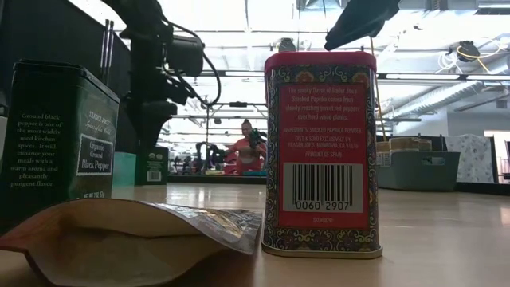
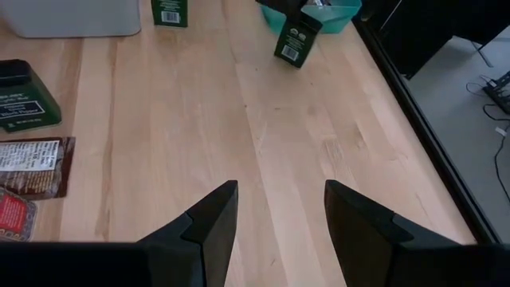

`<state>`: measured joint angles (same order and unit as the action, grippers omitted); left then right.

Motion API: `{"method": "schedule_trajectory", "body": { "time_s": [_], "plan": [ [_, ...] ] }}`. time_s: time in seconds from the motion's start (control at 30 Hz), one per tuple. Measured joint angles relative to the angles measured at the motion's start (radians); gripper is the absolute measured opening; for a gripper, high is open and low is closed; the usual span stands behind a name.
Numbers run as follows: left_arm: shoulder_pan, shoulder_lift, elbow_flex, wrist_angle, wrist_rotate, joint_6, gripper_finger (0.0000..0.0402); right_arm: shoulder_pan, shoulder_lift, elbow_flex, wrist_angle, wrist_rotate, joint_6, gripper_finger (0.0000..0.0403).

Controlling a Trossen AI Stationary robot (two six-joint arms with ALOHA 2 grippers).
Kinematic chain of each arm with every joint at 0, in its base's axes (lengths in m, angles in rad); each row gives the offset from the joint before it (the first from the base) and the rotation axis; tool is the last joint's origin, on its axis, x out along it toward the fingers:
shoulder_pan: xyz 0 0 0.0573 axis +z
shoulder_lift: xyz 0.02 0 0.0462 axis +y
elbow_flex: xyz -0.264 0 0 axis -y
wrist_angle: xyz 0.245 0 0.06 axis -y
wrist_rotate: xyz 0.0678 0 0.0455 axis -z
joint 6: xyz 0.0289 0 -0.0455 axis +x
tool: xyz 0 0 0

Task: Sort spices by type
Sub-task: Put the top black seasoning can into the gray bin

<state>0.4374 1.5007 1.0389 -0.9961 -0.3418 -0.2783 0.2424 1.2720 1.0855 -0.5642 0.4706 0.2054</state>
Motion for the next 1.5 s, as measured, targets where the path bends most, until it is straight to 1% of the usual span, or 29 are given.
{"method": "schedule_trajectory", "body": {
  "time_s": [0.33, 0.47, 0.67, 0.83, 0.9, 0.97, 1.07, 1.27, 1.3, 1.4, 1.5],
  "plan": [
    [0.029, 0.019, 0.000, 0.072, 0.080, 0.053, 0.0318, 0.000, 0.000, 0.000, -0.001, 0.000, -0.004, 0.0171],
    [0.041, 0.023, 0.000, 0.071, 0.085, 0.056, 0.0318, 0.000, 0.000, 0.000, -0.001, 0.000, -0.004, 0.0172],
    [0.054, 0.073, 0.000, 0.088, 0.119, 0.081, 0.0318, 0.000, 0.000, 0.000, -0.002, 0.000, -0.004, 0.0172],
    [0.053, 0.112, -0.001, 0.102, 0.122, 0.098, 0.0317, 0.000, 0.000, 0.000, -0.002, 0.000, -0.004, 0.0172],
    [0.053, 0.122, -0.001, 0.098, 0.122, 0.110, 0.0311, 0.000, 0.000, 0.000, -0.002, 0.000, -0.004, 0.0172],
    [0.053, 0.128, -0.001, 0.100, 0.122, 0.120, 0.0295, 0.000, 0.000, 0.000, -0.002, 0.000, -0.005, 0.0172],
    [0.053, 0.132, -0.001, 0.099, 0.122, 0.129, 0.0252, 0.000, 0.000, 0.000, -0.003, 0.000, -0.005, 0.0172],
    [0.039, 0.130, -0.001, 0.097, 0.114, 0.135, 0.0130, 0.000, 0.000, 0.000, -0.016, 0.000, 0.006, 0.0172],
    [0.031, 0.129, -0.001, 0.095, 0.112, 0.136, 0.0123, 0.000, 0.000, 0.000, -0.019, 0.000, 0.008, 0.0172],
    [-0.010, 0.106, -0.001, 0.083, 0.113, 0.138, 0.0123, 0.000, 0.000, 0.000, -0.018, 0.000, 0.010, 0.0172],
    [-0.074, 0.056, -0.001, 0.064, 0.132, 0.145, 0.0123, 0.000, 0.000, 0.000, -0.018, 0.000, 0.010, 0.0172]
  ]
}}
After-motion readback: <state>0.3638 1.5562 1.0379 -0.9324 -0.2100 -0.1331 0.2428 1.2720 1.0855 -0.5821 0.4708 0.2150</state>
